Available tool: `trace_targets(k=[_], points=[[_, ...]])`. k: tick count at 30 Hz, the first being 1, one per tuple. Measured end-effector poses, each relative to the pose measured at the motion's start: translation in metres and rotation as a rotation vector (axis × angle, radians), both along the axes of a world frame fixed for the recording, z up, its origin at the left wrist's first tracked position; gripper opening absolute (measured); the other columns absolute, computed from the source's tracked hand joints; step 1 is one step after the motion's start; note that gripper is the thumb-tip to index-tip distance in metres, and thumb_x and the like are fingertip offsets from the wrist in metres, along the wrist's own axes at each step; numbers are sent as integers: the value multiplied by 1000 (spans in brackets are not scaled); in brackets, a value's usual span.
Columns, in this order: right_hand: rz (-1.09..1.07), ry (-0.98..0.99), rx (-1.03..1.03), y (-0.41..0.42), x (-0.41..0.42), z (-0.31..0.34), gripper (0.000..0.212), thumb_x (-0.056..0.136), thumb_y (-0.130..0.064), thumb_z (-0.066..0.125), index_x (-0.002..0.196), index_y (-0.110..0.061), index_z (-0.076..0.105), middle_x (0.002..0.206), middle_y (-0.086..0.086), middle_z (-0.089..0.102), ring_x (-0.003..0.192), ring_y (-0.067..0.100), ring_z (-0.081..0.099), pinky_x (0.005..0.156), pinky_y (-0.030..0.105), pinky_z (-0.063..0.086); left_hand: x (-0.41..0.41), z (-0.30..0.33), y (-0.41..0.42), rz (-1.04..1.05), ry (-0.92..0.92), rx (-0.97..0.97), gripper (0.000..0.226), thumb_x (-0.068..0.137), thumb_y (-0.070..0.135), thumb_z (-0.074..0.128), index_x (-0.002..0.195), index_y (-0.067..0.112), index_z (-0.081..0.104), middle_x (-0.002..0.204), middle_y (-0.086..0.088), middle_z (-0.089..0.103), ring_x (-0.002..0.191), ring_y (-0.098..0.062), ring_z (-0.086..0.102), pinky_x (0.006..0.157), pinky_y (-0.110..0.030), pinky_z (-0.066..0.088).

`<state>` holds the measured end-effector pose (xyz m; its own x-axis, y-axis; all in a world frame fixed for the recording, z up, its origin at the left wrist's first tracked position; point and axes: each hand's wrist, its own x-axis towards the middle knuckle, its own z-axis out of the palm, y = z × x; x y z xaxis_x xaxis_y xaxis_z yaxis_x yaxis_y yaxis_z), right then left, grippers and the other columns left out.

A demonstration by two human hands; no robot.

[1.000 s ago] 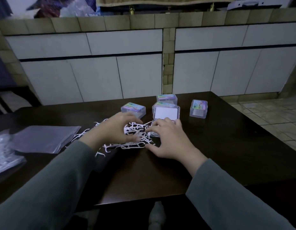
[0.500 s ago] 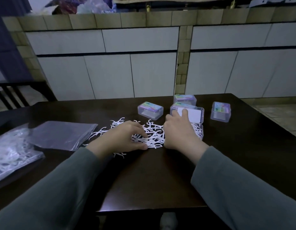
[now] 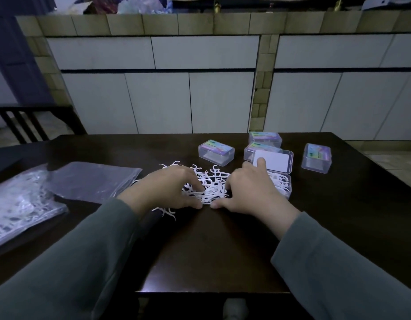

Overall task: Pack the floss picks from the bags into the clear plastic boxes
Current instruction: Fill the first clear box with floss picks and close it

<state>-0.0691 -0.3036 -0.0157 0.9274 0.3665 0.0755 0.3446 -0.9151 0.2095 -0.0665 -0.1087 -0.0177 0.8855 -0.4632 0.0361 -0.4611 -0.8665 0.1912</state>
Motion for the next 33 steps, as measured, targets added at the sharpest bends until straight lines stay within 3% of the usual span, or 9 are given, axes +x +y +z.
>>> trace_targets(k=[8, 13, 20, 28, 33], points=[[-20, 14, 128, 6, -1, -3, 30, 91, -52, 56, 102, -26, 67, 100, -3, 66, 105, 19, 53, 100, 44, 24, -3, 6, 4, 65, -40, 106, 27, 85, 32, 66, 112, 34, 67, 118, 15, 62, 106, -6, 57, 90, -28, 50], [-38, -92, 131, 6, -3, -9, 8, 94, -31, 56, 93, -24, 61, 90, -2, 62, 96, 19, 53, 94, 42, 27, -4, 6, 3, 85, -109, 113, 25, 91, 40, 60, 114, 32, 67, 118, 12, 64, 105, -9, 58, 85, -29, 50], [-126, -181, 260, -6, 3, -8, 14, 94, -30, 56, 100, -28, 69, 95, -4, 66, 96, 18, 50, 90, 40, 25, 0, 0, 6, 46, -259, 39, 29, 91, 47, 57, 109, 27, 70, 112, 11, 62, 101, -7, 49, 74, -22, 38], [-159, -247, 401, -15, 5, -6, 24, 97, -34, 52, 115, -32, 69, 109, -5, 67, 106, 18, 49, 93, 41, 27, 2, -6, 9, 44, -469, -85, 22, 88, 39, 65, 102, 24, 74, 98, 8, 67, 84, -8, 45, 57, -19, 31], [-128, -251, 408, -14, 5, -6, 25, 97, -35, 52, 117, -32, 67, 112, -6, 65, 107, 17, 49, 93, 40, 27, -1, -7, 6, 88, -504, -138, 23, 89, 40, 62, 101, 24, 74, 95, 10, 68, 84, -8, 45, 56, -19, 33]])
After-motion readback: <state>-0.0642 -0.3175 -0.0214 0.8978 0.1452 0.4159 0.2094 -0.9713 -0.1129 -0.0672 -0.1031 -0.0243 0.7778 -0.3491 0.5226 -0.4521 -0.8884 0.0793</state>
